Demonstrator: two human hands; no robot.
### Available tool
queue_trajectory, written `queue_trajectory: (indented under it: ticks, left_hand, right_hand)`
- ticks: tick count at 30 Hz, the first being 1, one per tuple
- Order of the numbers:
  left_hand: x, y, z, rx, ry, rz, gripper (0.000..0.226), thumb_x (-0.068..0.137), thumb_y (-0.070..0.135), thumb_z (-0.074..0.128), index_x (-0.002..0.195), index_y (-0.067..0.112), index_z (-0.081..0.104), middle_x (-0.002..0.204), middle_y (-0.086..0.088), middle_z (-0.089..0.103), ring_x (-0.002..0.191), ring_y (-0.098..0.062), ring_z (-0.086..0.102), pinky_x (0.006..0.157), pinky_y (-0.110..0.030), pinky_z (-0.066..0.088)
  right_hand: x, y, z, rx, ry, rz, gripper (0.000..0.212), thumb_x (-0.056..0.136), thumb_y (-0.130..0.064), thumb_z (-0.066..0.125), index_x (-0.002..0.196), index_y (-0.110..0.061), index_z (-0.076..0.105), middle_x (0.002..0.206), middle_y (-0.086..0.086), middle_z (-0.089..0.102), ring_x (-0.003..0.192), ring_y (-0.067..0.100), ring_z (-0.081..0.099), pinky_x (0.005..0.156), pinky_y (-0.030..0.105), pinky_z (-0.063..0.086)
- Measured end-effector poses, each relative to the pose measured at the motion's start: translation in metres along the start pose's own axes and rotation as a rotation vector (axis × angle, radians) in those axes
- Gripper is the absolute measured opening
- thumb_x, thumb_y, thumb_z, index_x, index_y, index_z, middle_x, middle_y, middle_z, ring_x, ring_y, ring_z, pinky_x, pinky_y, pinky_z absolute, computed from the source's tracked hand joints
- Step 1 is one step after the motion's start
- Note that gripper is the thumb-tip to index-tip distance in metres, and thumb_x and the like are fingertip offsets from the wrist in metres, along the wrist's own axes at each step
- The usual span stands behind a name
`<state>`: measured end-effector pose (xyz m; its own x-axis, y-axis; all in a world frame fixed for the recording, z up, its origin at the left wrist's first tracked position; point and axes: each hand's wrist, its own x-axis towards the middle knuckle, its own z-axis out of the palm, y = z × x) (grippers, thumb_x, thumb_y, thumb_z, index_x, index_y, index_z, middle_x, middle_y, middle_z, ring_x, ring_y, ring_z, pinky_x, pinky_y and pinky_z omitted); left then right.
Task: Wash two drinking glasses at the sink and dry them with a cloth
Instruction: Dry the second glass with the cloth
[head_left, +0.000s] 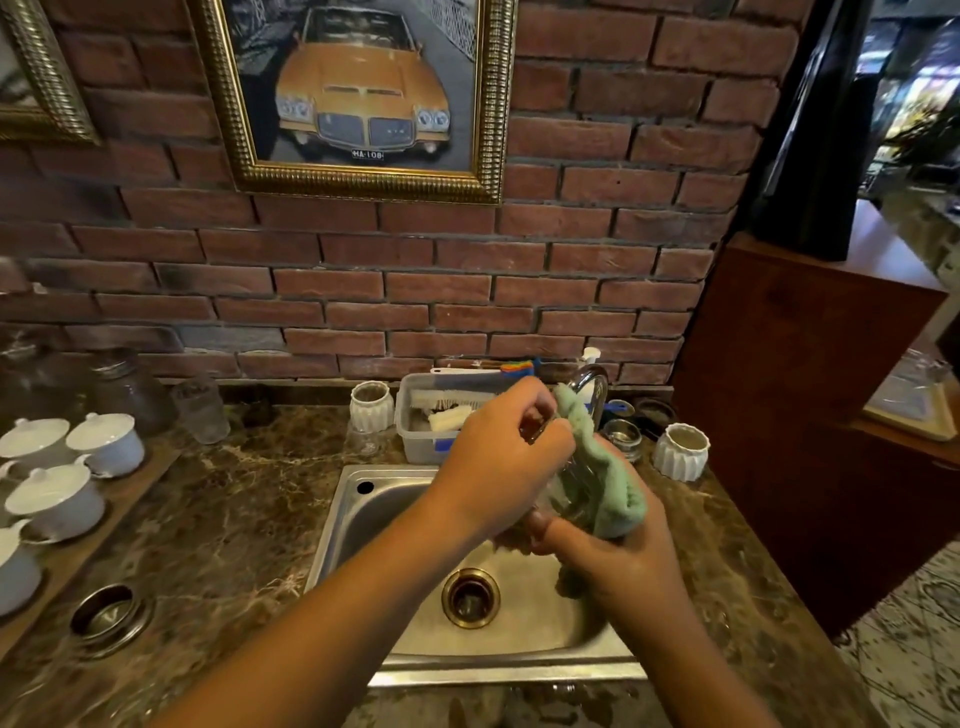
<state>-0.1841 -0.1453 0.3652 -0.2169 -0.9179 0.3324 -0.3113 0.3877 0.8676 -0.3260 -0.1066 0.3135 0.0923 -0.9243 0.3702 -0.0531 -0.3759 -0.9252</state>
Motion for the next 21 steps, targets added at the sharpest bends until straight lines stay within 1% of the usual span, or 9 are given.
queue_trajectory:
  ticks: [2, 4, 7, 9, 11, 14, 16, 19, 21]
  left_hand:
    - [-0.004, 0.008, -0.006, 0.06, 0.013, 0.187, 0.025, 0.081, 0.039, 0.05, 0.092, 0.02, 0.059, 0.081, -0.001, 0.055, 0.074, -0.014, 0.052, 0.062, -0.033, 0.046]
    - [-0.006, 0.016, -0.012, 0.133, -0.014, 0.387, 0.036, 0.08, 0.039, 0.048, 0.099, 0.011, 0.061, 0.088, -0.003, 0.055, 0.081, -0.018, 0.052, 0.067, -0.035, 0.046]
    - [-0.009, 0.016, -0.018, 0.215, -0.084, 0.575, 0.042, 0.08, 0.034, 0.048, 0.105, 0.004, 0.062, 0.097, -0.006, 0.057, 0.088, -0.023, 0.054, 0.074, -0.041, 0.047]
    - [-0.009, 0.009, -0.021, 0.205, -0.112, 0.537, 0.043, 0.081, 0.036, 0.047, 0.109, 0.007, 0.061, 0.101, -0.005, 0.057, 0.092, -0.022, 0.054, 0.078, -0.041, 0.047]
    - [-0.011, 0.003, -0.019, 0.153, -0.104, 0.397, 0.045, 0.082, 0.041, 0.045, 0.114, 0.013, 0.061, 0.104, -0.003, 0.055, 0.095, -0.019, 0.053, 0.081, -0.037, 0.046]
    - [-0.012, -0.001, -0.009, 0.082, 0.016, 0.212, 0.041, 0.083, 0.046, 0.045, 0.11, 0.023, 0.064, 0.101, 0.002, 0.059, 0.096, -0.013, 0.056, 0.082, -0.033, 0.049]
    - [-0.011, -0.002, 0.0, 0.073, 0.112, 0.129, 0.036, 0.083, 0.05, 0.044, 0.104, 0.031, 0.065, 0.097, 0.009, 0.06, 0.095, -0.007, 0.058, 0.077, -0.024, 0.05]
    - [-0.006, -0.004, 0.008, -0.017, 0.125, -0.043, 0.028, 0.083, 0.051, 0.048, 0.1, 0.037, 0.065, 0.102, 0.007, 0.062, 0.094, -0.003, 0.06, 0.067, -0.01, 0.048]
    - [0.0, -0.006, 0.006, -0.059, 0.06, -0.165, 0.026, 0.085, 0.048, 0.05, 0.099, 0.034, 0.066, 0.102, 0.003, 0.064, 0.091, -0.008, 0.062, 0.067, -0.018, 0.051]
  right_hand:
    - [-0.001, -0.007, 0.0, 0.344, -0.012, 0.194, 0.065, 0.063, -0.023, 0.087, 0.123, -0.021, 0.063, 0.1, 0.011, 0.077, 0.084, 0.031, 0.076, 0.06, 0.045, 0.061]
    - [-0.003, -0.008, -0.001, 0.682, -0.083, 0.376, 0.075, 0.049, -0.024, 0.096, 0.117, -0.01, 0.068, 0.097, 0.018, 0.076, 0.079, 0.034, 0.075, 0.056, 0.043, 0.061]
    - [-0.008, -0.009, 0.001, 0.931, -0.153, 0.525, 0.07, 0.032, -0.028, 0.103, 0.093, -0.002, 0.08, 0.081, 0.022, 0.074, 0.06, 0.03, 0.071, 0.049, 0.038, 0.06]
    - [-0.01, -0.007, 0.003, 0.891, -0.163, 0.497, 0.071, 0.037, -0.03, 0.103, 0.099, -0.005, 0.079, 0.09, 0.024, 0.075, 0.07, 0.034, 0.074, 0.061, 0.041, 0.062]
    - [-0.007, -0.006, 0.006, 0.842, -0.116, 0.423, 0.077, 0.046, -0.031, 0.101, 0.115, -0.011, 0.073, 0.109, 0.025, 0.074, 0.091, 0.039, 0.074, 0.069, 0.046, 0.062]
    - [-0.004, -0.007, 0.011, 0.644, -0.019, 0.321, 0.062, 0.052, -0.034, 0.096, 0.11, -0.025, 0.074, 0.102, 0.016, 0.077, 0.079, 0.035, 0.074, 0.054, 0.043, 0.058]
    - [-0.003, -0.003, 0.01, 0.557, 0.061, 0.255, 0.058, 0.057, -0.025, 0.092, 0.112, -0.023, 0.073, 0.1, 0.013, 0.078, 0.082, 0.032, 0.077, 0.056, 0.039, 0.061]
    - [0.0, 0.001, 0.005, 0.247, 0.103, 0.023, 0.058, 0.067, -0.022, 0.087, 0.121, -0.033, 0.068, 0.111, 0.002, 0.077, 0.099, 0.021, 0.075, 0.075, 0.033, 0.063]
    - [0.0, 0.008, 0.002, -0.123, 0.084, -0.191, 0.069, 0.075, -0.026, 0.08, 0.138, -0.037, 0.054, 0.132, -0.009, 0.066, 0.122, 0.013, 0.064, 0.097, 0.03, 0.055]
